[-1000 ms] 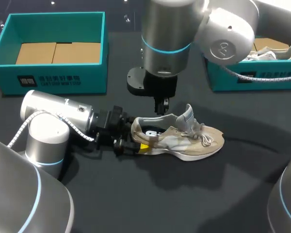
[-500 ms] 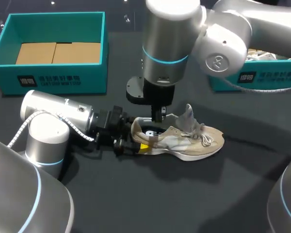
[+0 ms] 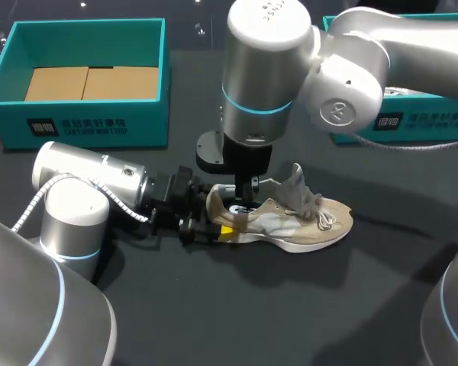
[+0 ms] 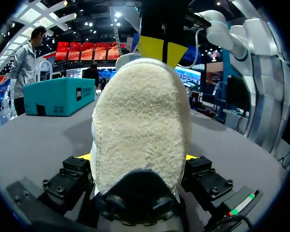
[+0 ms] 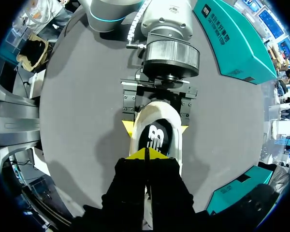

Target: Take the shoe out of the shoebox, open the shoe tongue, remove and reinsert the insole, then place the shoe into the shoebox

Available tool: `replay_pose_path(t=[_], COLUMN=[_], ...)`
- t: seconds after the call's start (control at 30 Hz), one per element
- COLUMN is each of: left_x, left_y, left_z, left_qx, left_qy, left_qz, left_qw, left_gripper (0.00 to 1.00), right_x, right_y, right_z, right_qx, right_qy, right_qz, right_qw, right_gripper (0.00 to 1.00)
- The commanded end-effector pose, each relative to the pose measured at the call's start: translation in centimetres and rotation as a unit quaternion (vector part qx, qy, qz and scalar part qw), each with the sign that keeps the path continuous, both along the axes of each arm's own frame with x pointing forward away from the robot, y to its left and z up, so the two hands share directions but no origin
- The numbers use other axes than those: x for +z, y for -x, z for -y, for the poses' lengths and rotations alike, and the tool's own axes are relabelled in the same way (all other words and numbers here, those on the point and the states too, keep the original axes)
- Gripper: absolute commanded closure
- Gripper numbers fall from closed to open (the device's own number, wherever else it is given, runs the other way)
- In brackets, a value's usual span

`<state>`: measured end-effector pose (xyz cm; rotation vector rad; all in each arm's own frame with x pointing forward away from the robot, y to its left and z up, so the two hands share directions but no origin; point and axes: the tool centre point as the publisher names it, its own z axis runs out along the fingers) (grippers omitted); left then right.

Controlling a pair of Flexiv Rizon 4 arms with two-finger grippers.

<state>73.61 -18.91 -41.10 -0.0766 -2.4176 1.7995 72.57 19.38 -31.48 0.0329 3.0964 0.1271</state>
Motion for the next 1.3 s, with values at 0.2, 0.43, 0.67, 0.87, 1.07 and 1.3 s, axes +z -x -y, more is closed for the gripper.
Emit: replay_pose_path(t=[0.2,0.43,0.67,0.87,1.07,1.3], left_x=[-0.2,-0.2,-0.2,-0.2,-0.2,-0.2], left_y=[0.1,0.1,0.1,0.1,0.1,0.1], left_z=[0.1,0.1,0.1,0.1,0.1,0.1], left_qx=[0.000,0.000,0.000,0.000,0.000,0.000], left_qy=[0.000,0.000,0.000,0.000,0.000,0.000], left_qz=[0.000,0.000,0.000,0.000,0.000,0.000], left_qw=[1.000,1.000,1.000,1.000,1.000,1.000], left_gripper=[1.00,1.00,1.00,1.00,1.00,1.00], right_x=[-3.0,-5.1,-6.6,-6.9,-6.8,-7.0], right_y=[-1.2,-1.6,-1.4,-0.8,-0.5,-0.7], right_z=[0.0,0.4,2.0,3.7,5.0,6.0], right_qx=[-0.005,-0.013,-0.034,-0.066,-0.097,-0.109], right_qy=[-0.003,-0.001,-0.001,0.005,0.009,0.004], right_qz=[0.001,0.002,0.001,0.000,0.013,0.014], right_qw=[1.000,1.000,0.999,0.998,0.995,0.994], right_gripper=[1.00,1.00,1.00,1.00,0.84,0.67])
